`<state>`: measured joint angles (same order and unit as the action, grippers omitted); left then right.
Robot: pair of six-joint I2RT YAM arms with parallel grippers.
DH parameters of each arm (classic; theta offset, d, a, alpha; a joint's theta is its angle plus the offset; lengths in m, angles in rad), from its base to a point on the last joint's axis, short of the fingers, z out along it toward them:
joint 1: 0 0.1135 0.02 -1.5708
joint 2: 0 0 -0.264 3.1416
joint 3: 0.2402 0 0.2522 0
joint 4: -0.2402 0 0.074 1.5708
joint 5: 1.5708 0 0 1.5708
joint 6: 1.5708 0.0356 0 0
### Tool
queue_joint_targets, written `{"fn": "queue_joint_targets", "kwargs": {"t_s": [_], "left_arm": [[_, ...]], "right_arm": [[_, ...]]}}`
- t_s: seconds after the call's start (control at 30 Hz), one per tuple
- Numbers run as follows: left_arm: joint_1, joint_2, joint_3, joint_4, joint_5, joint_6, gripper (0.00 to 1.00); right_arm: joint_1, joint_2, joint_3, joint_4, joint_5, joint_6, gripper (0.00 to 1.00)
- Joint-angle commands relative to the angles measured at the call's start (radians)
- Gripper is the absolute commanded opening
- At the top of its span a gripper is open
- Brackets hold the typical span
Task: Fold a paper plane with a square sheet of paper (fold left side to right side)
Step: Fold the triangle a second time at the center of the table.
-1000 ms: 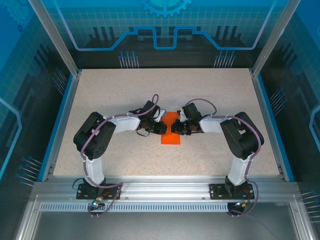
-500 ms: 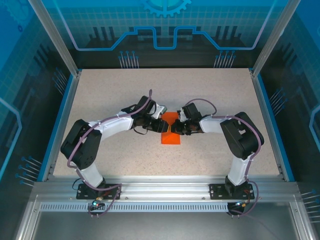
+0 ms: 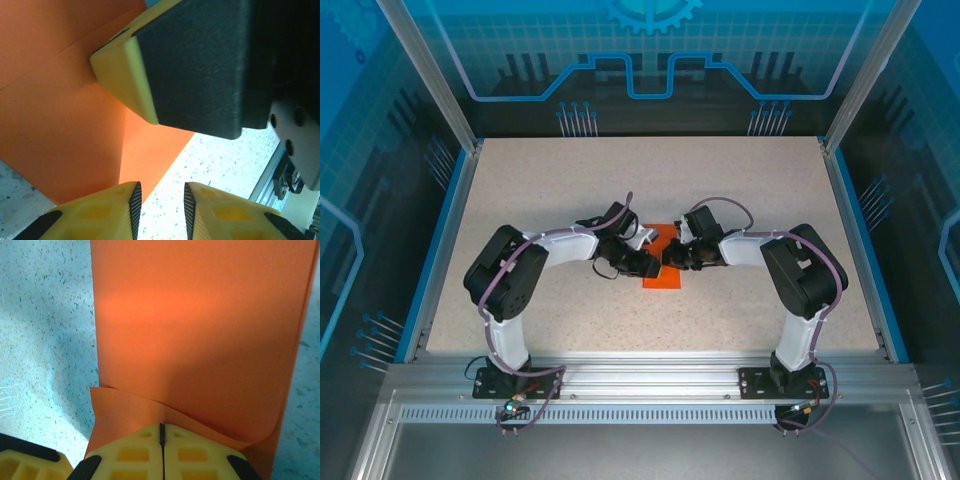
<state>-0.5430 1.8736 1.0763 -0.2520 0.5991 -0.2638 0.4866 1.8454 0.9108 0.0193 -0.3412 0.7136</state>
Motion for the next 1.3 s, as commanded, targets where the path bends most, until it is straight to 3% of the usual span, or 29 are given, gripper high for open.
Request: {"fn": "queue_joint_targets", "kwargs": {"t_s": [0.0, 0.53, 0.7, 0.93, 1.27], "left_arm": [[0.003, 0.018, -0.012, -0.030, -0.006, 0.005, 0.31], [0.003, 0.047, -0.030, -0.061, -0.076, 0.020, 0.29], [0.003, 0.051, -0.048, -0.066, -0.095, 0.026, 0.24], [0.003, 0.070, -0.061, -0.058, -0.118, 0.028, 0.11], [0.000, 0.071, -0.065, -0.057, -0.140, 0.033, 0.06]], "right_arm": [[0.008, 0.027, -0.015, -0.068, 0.029, -0.017, 0.06], [0.006, 0.026, -0.006, -0.096, 0.041, -0.034, 0.06], [-0.003, 0.003, -0.019, -0.045, 0.012, -0.034, 0.06], [-0.004, -0.082, -0.026, 0.007, -0.010, -0.048, 0.05], [0.056, -0.151, -0.106, 0.010, -0.030, -0.050, 0.03]]}}
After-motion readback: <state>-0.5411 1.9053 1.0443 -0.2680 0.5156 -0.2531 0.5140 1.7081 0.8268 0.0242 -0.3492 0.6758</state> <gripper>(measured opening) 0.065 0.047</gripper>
